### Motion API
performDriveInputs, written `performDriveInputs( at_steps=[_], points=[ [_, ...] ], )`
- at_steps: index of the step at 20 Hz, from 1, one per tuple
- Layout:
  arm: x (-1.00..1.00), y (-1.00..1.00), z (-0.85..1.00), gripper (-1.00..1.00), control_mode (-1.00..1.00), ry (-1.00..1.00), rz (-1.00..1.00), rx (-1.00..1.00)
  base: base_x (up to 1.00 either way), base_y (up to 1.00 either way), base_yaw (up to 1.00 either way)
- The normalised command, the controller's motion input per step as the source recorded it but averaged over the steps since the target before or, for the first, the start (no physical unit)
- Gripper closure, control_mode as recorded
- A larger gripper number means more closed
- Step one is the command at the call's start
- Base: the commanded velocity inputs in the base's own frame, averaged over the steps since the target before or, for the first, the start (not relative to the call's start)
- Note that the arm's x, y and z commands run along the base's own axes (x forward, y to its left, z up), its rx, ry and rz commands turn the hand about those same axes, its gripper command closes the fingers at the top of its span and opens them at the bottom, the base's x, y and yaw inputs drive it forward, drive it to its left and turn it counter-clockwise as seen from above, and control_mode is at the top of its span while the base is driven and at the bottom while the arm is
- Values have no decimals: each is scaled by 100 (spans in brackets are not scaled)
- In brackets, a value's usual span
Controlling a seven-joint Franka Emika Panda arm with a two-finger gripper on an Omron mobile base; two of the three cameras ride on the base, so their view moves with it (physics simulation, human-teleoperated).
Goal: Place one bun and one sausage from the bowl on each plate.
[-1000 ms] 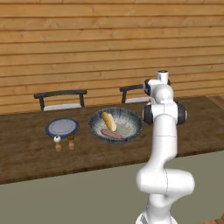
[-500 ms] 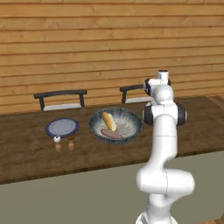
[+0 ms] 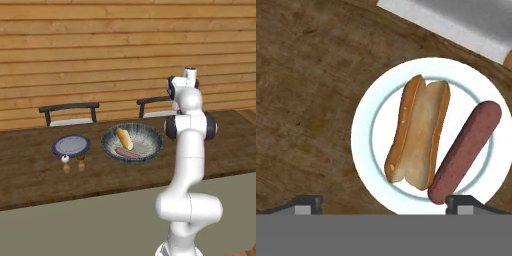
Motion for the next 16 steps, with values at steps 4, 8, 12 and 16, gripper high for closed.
performDriveInputs(
  at_steps=[4, 8, 12, 16],
  points=[
    [-51, 100, 16, -100, -100, -7, -14, 0, 0, 0, 0],
    [-38, 100, 0, -100, -100, 1, -5, 0, 0, 0, 0],
    [-39, 100, 0, -100, -100, 1, -1, 1, 0, 0, 0],
    [-53, 96, 4, -100, -100, 5, -2, 0, 0, 0, 0]
  ],
)
